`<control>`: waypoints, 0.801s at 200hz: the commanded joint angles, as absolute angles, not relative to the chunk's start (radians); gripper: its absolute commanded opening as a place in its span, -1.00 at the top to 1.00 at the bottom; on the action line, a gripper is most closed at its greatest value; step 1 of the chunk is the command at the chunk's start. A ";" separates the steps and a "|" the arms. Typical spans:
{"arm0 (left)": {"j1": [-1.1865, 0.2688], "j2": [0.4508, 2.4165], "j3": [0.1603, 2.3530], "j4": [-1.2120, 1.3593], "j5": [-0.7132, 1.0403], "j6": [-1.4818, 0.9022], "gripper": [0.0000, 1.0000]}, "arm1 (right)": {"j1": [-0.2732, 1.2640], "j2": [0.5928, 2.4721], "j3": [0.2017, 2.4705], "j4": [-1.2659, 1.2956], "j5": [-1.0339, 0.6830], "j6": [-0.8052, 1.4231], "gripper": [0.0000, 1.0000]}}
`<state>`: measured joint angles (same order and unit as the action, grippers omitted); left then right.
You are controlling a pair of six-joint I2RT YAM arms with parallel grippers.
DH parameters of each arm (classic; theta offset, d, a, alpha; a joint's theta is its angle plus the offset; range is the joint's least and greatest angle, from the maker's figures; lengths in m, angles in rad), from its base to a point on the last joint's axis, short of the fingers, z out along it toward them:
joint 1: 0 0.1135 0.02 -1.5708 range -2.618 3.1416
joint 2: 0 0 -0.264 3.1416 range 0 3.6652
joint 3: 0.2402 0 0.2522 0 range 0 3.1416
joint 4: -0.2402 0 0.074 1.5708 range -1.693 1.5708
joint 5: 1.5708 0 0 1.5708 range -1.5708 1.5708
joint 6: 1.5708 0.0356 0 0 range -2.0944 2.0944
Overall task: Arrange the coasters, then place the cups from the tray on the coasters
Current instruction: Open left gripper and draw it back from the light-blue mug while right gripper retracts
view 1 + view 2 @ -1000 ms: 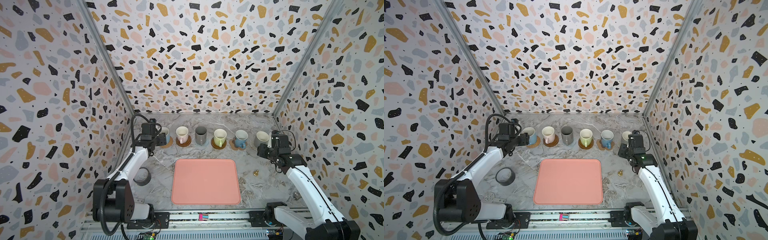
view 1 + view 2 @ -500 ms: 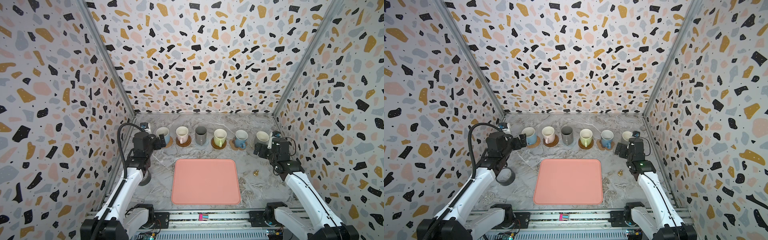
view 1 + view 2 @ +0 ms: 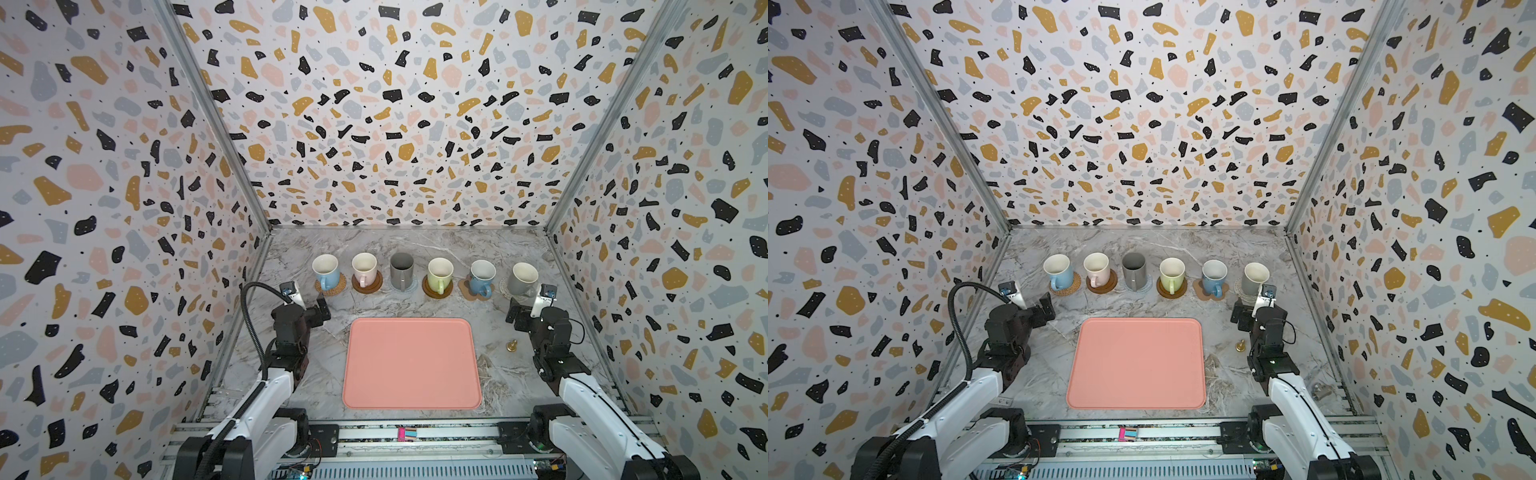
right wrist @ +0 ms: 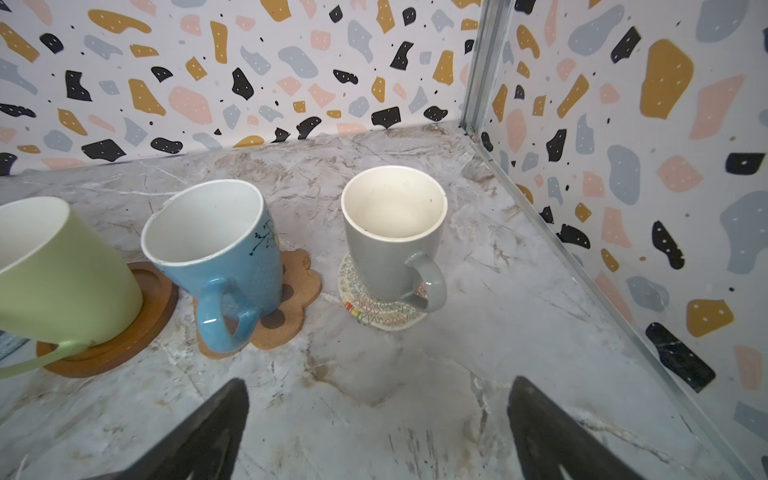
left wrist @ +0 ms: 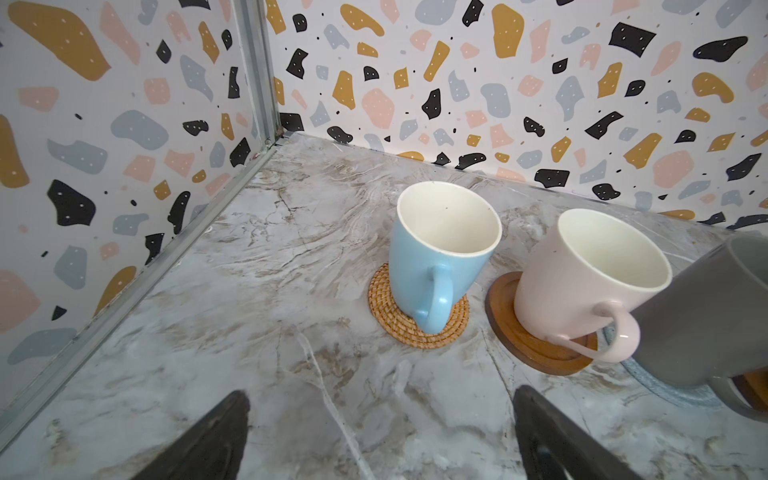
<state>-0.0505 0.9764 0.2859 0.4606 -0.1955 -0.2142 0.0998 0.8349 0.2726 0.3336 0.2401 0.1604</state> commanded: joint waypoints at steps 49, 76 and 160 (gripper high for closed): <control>-0.046 1.127 0.161 0.923 -0.336 -0.159 -0.99 | 0.097 1.007 0.136 0.773 0.314 0.138 -0.97; -0.046 1.166 0.158 0.981 -0.338 -0.143 -0.99 | 0.095 1.039 0.113 0.840 0.339 0.140 -0.98; -0.046 1.195 0.169 1.003 -0.314 -0.113 -0.99 | 0.080 1.074 0.122 0.870 0.328 0.140 -0.98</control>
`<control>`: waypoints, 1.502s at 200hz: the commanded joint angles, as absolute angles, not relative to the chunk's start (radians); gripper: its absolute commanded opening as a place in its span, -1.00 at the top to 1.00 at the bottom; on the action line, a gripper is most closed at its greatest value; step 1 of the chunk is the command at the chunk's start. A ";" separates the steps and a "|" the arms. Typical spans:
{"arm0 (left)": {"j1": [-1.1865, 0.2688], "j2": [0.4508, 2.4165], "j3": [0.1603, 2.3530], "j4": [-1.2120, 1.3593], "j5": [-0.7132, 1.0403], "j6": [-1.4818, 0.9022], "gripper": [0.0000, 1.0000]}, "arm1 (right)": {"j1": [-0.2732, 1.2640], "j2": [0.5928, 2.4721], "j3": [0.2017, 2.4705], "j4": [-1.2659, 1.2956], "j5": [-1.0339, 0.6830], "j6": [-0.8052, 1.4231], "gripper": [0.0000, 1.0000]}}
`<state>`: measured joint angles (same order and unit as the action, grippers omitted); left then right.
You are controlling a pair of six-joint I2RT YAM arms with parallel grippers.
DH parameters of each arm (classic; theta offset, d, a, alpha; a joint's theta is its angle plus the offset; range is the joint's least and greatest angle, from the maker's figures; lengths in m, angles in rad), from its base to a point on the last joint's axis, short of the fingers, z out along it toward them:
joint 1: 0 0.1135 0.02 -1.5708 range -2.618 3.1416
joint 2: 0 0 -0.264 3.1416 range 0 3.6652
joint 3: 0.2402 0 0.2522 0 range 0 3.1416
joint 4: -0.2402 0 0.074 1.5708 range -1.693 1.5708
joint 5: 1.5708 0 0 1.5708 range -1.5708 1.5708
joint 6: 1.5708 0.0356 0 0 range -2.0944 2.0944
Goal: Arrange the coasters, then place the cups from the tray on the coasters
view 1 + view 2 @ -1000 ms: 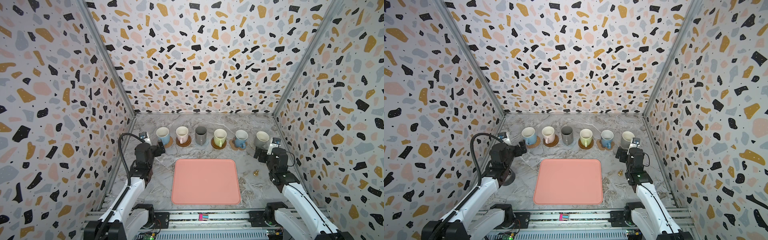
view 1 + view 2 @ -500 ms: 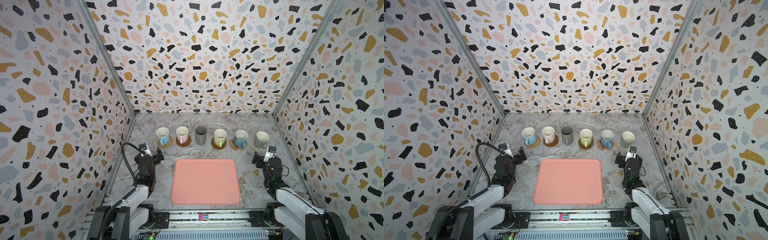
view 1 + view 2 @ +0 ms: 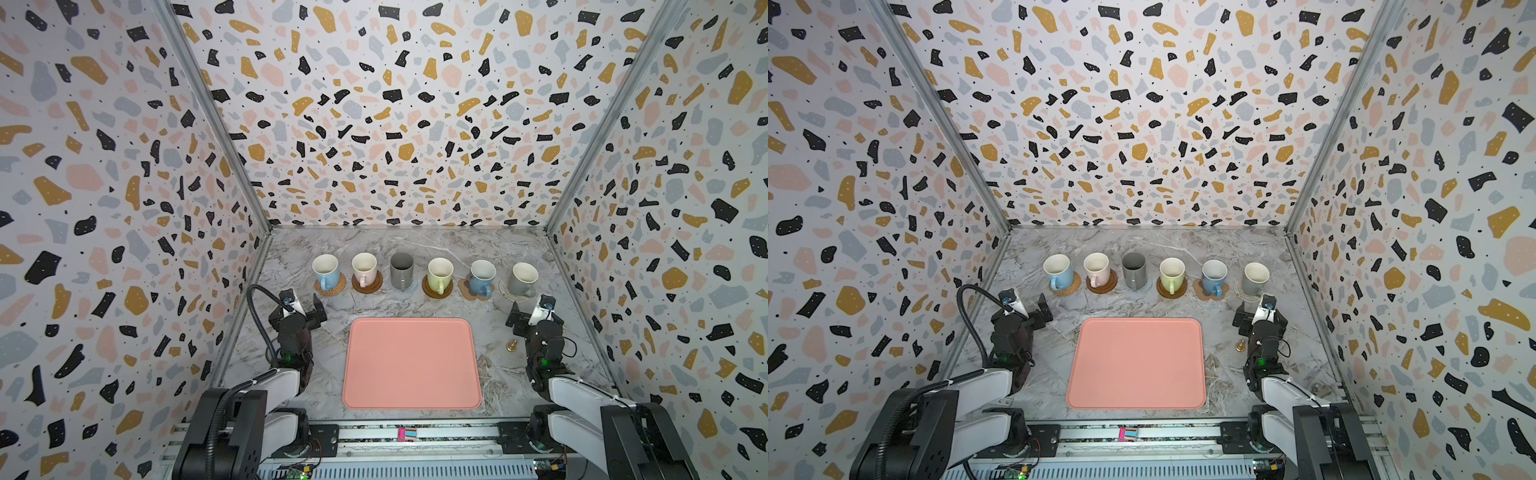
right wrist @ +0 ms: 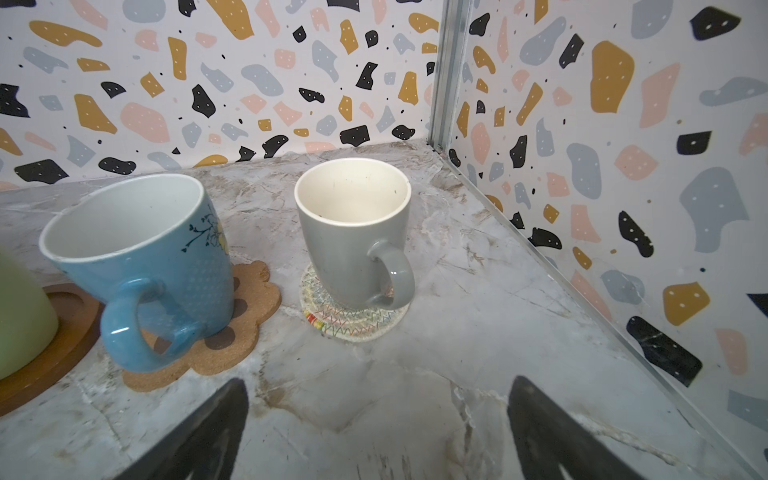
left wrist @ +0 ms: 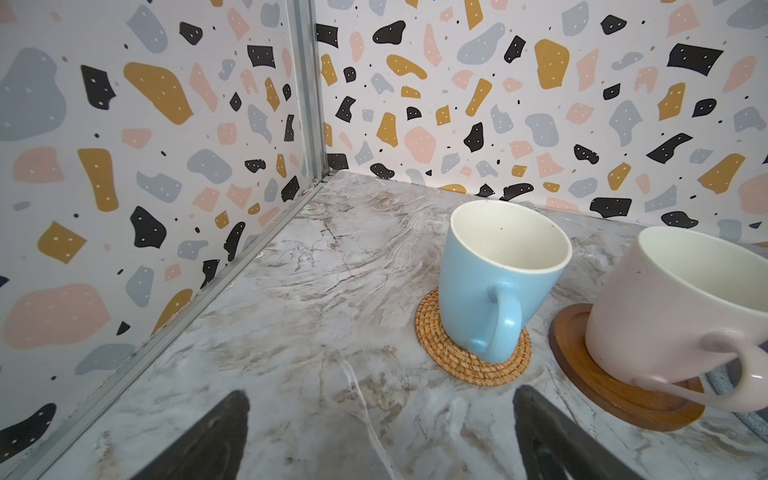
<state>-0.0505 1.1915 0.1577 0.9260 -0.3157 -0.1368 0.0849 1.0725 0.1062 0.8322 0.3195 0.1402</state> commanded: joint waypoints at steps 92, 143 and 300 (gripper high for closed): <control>-0.046 1.276 0.197 1.045 -0.292 -0.076 -0.99 | 0.052 1.132 0.143 0.911 0.289 0.114 -0.98; -0.046 1.322 0.204 1.076 -0.283 -0.066 -0.99 | 0.044 1.185 0.172 0.929 0.276 0.095 -0.98; -0.050 1.401 0.156 1.226 -0.238 -0.037 -0.99 | 0.025 1.329 0.253 0.990 0.169 0.052 -0.98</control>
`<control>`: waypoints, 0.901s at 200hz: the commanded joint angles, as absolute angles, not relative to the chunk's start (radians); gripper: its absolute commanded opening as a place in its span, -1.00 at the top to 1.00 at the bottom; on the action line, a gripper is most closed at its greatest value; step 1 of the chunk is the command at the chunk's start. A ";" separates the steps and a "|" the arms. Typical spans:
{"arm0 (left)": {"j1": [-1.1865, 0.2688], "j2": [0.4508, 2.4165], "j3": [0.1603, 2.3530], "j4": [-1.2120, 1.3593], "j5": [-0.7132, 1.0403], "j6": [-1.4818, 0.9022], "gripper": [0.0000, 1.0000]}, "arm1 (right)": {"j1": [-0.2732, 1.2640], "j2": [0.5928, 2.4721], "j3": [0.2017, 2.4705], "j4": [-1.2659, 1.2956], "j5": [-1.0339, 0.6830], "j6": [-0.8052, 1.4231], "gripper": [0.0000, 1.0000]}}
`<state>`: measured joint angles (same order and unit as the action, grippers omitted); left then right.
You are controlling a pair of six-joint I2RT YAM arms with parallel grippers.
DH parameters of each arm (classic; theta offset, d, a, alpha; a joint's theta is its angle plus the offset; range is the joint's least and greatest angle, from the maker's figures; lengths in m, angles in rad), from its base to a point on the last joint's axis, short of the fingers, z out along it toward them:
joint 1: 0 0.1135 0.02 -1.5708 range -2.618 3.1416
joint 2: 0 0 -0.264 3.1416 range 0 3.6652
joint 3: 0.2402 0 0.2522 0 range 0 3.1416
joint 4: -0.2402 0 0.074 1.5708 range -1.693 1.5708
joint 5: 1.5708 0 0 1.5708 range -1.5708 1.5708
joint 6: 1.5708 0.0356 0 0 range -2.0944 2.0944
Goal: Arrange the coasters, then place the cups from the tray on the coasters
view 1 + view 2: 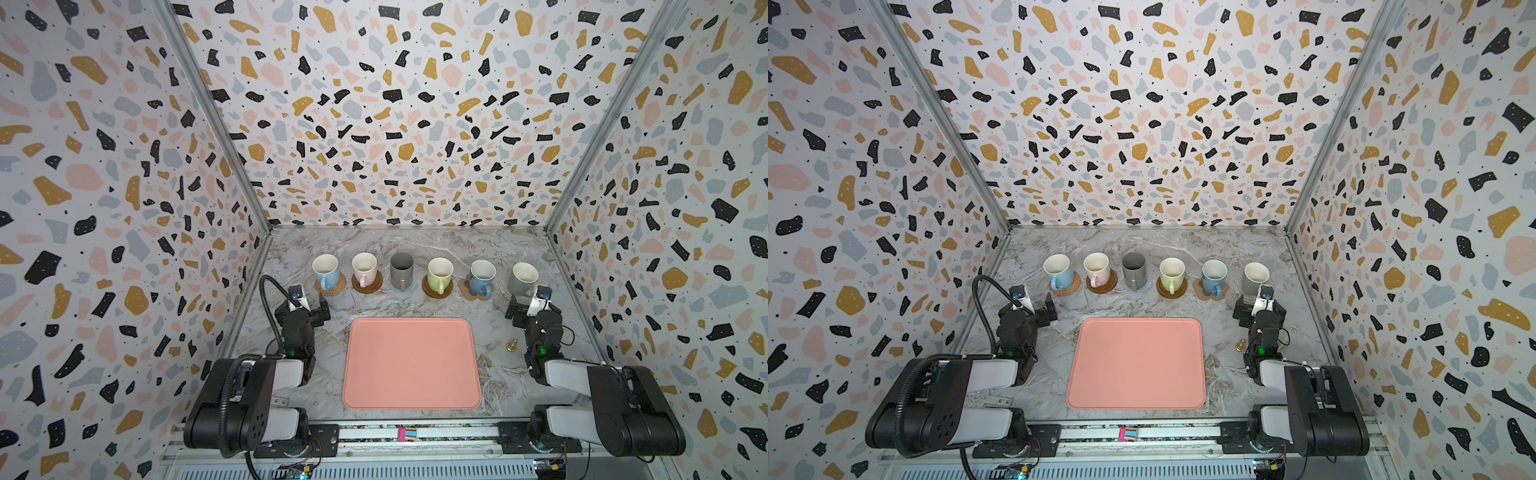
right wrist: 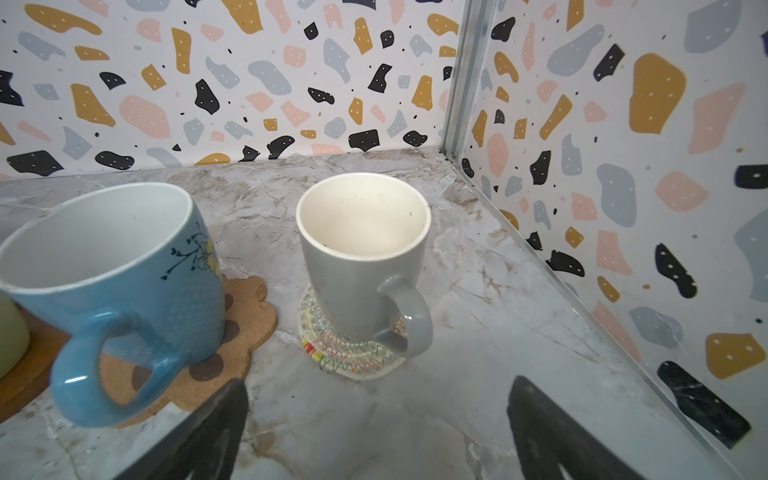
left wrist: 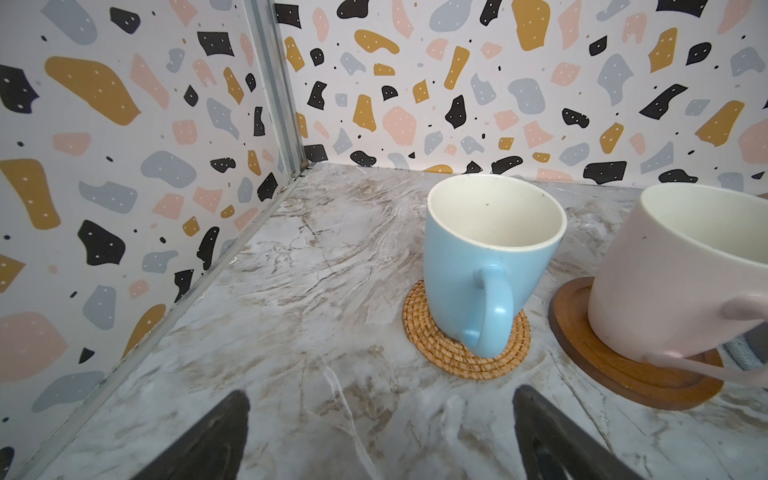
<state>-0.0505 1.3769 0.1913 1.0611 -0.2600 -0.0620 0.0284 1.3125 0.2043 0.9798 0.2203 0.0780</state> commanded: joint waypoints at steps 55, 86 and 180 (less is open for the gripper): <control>-0.054 1.403 0.166 1.207 -0.244 -0.035 -0.99 | 0.028 1.334 0.240 1.034 0.119 0.046 -0.97; -0.054 1.402 0.166 1.206 -0.247 -0.035 -0.99 | 0.055 1.447 0.148 1.319 0.145 0.052 -0.98; -0.057 1.397 0.163 1.207 -0.251 -0.034 -0.99 | 0.104 1.516 0.177 1.360 0.188 0.010 -0.97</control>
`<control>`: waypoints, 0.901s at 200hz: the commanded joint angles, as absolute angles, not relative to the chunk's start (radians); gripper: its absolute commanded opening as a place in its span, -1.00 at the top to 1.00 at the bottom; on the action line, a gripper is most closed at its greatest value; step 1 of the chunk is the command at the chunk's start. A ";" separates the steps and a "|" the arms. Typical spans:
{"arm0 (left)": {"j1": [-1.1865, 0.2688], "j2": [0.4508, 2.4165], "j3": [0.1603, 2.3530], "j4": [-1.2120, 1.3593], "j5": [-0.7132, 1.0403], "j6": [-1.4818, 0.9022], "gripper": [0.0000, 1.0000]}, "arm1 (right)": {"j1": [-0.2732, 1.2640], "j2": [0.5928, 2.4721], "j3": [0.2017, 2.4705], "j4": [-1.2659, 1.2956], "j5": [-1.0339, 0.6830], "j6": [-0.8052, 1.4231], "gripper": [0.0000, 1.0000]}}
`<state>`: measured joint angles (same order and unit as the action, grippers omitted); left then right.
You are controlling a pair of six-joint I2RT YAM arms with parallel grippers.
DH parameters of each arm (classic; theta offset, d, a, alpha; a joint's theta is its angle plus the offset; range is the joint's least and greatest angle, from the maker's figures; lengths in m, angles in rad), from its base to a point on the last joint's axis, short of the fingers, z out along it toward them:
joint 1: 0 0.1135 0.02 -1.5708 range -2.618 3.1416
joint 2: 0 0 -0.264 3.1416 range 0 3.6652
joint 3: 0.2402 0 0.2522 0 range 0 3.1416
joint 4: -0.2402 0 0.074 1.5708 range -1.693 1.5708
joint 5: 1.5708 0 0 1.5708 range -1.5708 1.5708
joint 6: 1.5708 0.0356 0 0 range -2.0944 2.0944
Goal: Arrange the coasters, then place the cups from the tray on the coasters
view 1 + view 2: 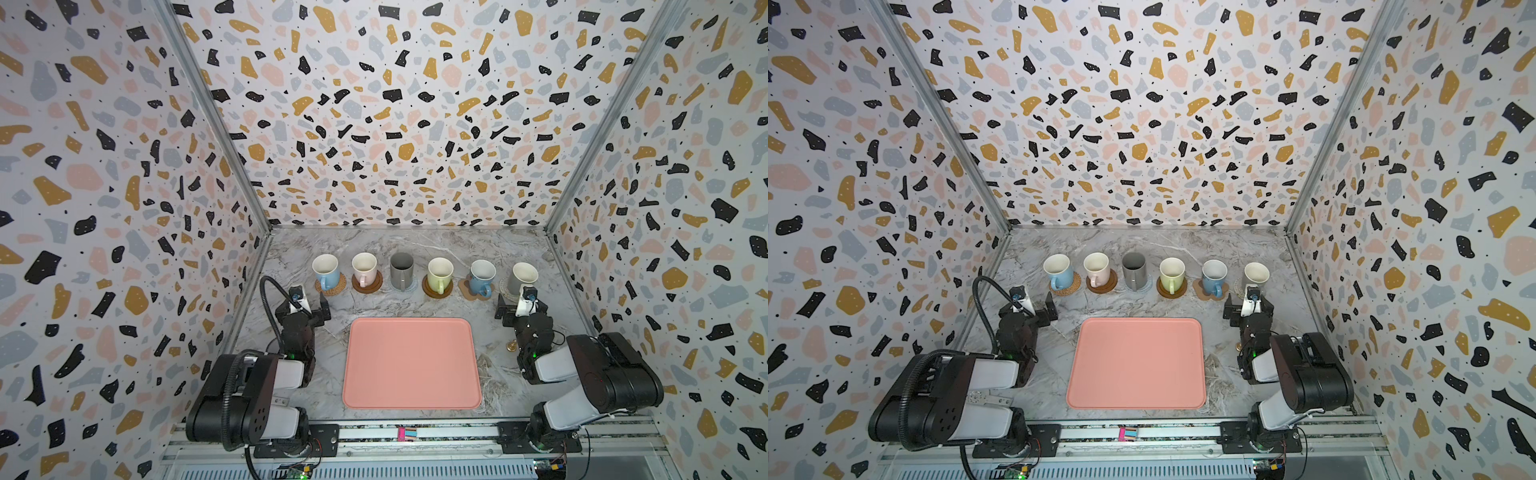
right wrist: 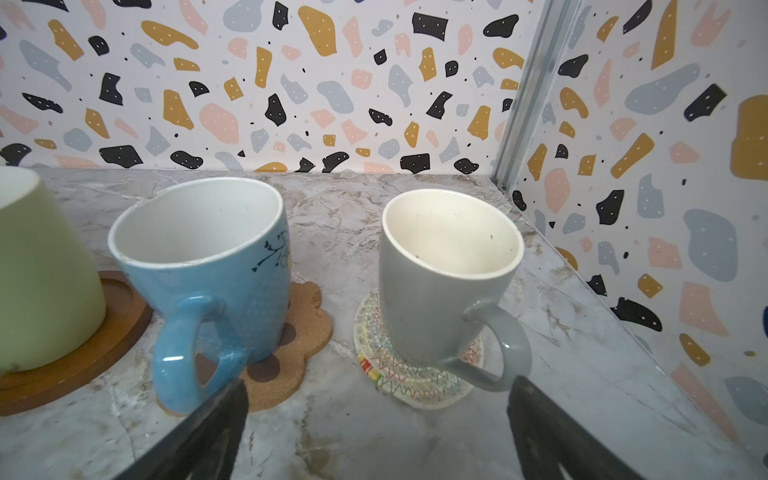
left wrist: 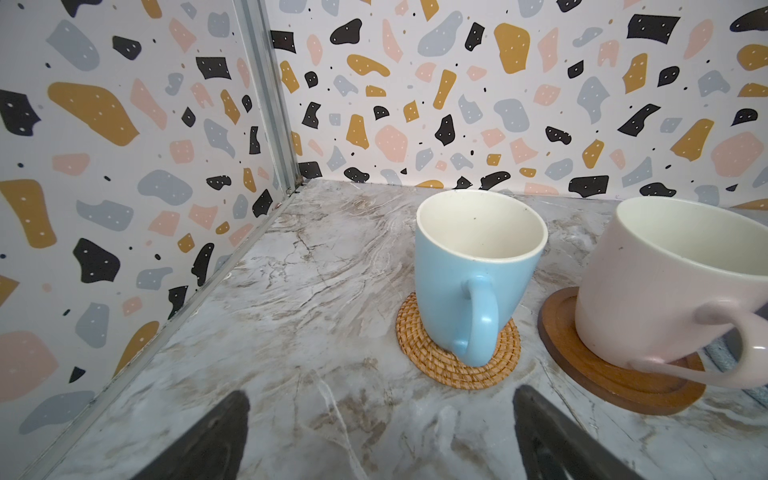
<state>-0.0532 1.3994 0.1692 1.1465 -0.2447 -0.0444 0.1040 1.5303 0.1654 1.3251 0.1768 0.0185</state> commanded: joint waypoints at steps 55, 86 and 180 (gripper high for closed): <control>-0.058 1.396 0.163 1.207 -0.252 -0.035 -0.99 | 0.103 1.515 0.172 1.371 0.191 0.007 -0.98; -0.058 1.395 0.163 1.207 -0.252 -0.034 -0.99 | 0.103 1.515 0.170 1.371 0.192 0.008 -0.98; -0.058 1.395 0.163 1.207 -0.251 -0.035 -0.99 | 0.104 1.515 0.172 1.371 0.192 0.007 -0.97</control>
<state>-0.0536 1.3991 0.1692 1.1465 -0.2451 -0.0444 0.1040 1.5303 0.1654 1.3399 0.1802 0.0166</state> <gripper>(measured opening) 0.995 0.988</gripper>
